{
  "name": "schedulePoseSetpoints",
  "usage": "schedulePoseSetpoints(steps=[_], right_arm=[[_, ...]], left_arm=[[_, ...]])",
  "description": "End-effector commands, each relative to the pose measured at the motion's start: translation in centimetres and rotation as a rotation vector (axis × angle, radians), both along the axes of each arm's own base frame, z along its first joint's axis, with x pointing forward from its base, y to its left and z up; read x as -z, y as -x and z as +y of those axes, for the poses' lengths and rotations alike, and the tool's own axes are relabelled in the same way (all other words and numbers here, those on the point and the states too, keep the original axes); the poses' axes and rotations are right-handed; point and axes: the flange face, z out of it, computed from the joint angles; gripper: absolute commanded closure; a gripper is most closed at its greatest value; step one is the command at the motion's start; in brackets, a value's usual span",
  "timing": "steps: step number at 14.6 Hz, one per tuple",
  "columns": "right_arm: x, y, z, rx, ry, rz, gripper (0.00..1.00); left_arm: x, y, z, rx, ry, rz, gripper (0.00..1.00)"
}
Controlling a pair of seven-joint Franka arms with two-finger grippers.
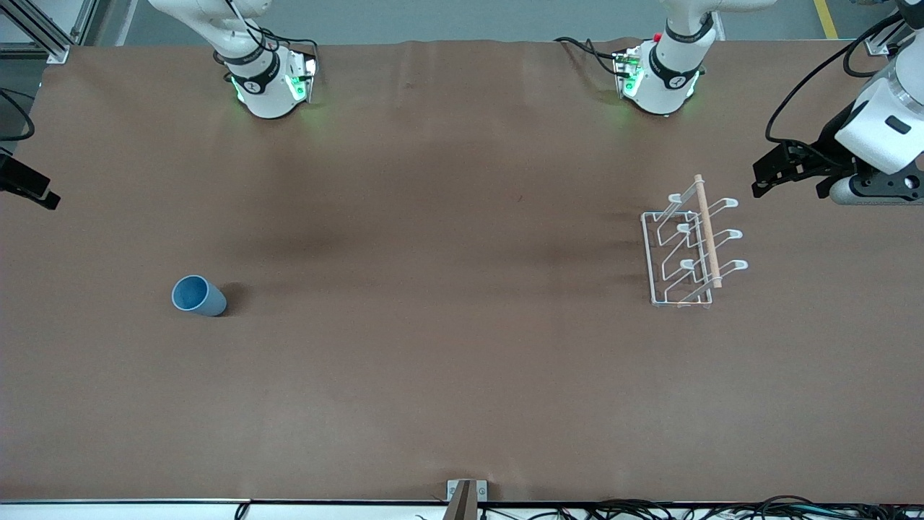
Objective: Hang cup on cup holder
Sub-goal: 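Reach the right gripper down to the light blue cup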
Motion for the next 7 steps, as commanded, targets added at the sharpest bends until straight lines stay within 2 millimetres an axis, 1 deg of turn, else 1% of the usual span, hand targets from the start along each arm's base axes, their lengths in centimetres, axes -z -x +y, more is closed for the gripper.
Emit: schedulePoseSetpoints(steps=[1, 4, 7], right_arm=[[-0.45, 0.63, -0.17, -0.002, -0.010, -0.009, 0.00], [-0.45, 0.63, -0.19, -0.002, -0.009, -0.009, 0.00], [-0.45, 0.62, -0.10, -0.005, -0.009, -0.009, 0.00]], left_arm=[[-0.39, 0.39, 0.07, 0.009, -0.009, -0.018, 0.00], [-0.45, 0.32, 0.16, 0.007, -0.010, -0.019, 0.00], [-0.11, 0.11, 0.05, 0.007, -0.011, -0.013, 0.00]])
